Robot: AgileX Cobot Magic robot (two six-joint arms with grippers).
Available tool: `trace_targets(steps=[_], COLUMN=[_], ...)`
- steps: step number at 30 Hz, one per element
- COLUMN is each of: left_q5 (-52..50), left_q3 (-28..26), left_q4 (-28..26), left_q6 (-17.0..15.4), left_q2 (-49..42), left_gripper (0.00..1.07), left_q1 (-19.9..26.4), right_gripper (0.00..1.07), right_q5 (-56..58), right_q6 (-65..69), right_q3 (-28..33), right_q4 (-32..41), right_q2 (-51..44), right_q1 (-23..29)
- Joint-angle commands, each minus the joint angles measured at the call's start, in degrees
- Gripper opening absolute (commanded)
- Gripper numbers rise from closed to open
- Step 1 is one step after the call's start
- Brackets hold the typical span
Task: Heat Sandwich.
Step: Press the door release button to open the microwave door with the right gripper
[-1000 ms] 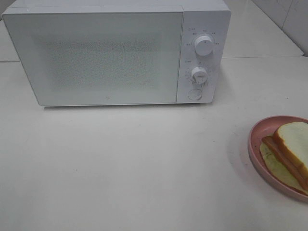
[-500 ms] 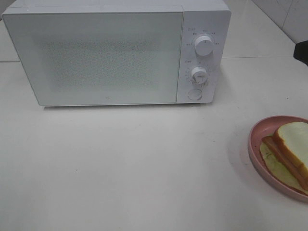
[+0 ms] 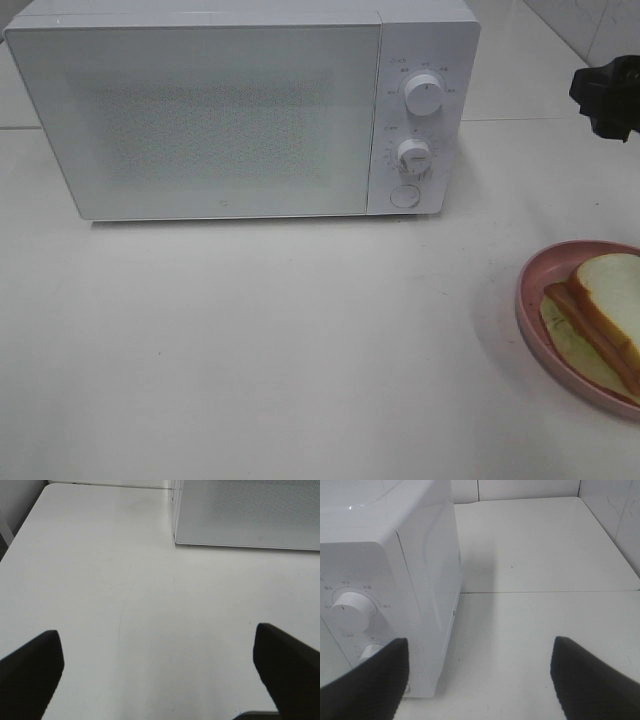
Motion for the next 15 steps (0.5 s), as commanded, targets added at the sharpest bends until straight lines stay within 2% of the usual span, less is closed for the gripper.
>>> trace_targets(steps=[1,4,7,9,10,13,15], left_q5=[-0.63,-0.63,-0.63,-0.63,-0.63,-0.63,-0.63], left_q3=[0.11,0.11,0.11,0.11,0.11,0.11,0.11], left_q4=[-0.34,-0.34,-0.34,-0.34,-0.34,-0.34,-0.34], left_q6=[0.00,0.00,0.00,0.00,0.00,0.00,0.00], left_q2=[-1.49,-1.49,-1.49,-1.49,-1.49,-1.49,-1.49], left_gripper=[0.98,0.98,0.98,0.98,0.98,0.98,0.98], left_q1=[0.11,0.11,0.11,0.11,0.11,0.11,0.11], right_gripper=[0.75,0.75,0.75,0.75,0.75,0.75,0.75], right_q5=[-9.74,-12.83,-17.70,-18.74,-19.88,-21.49,-24.64], right_q6=[-1.95,-4.47,-10.49,-11.92,-14.55,-17.36,-19.88], right_q3=[3.27,4.53,6.30,6.42,6.42,6.42,6.42], right_q4=[5.79,8.14,13.35,14.67,17.07,19.60,23.38], right_q2=[1.66,2.69,5.39,6.13,7.85,9.40,11.86], right_q1=[1.89,4.18,9.63,10.71,13.46,16.04,20.23])
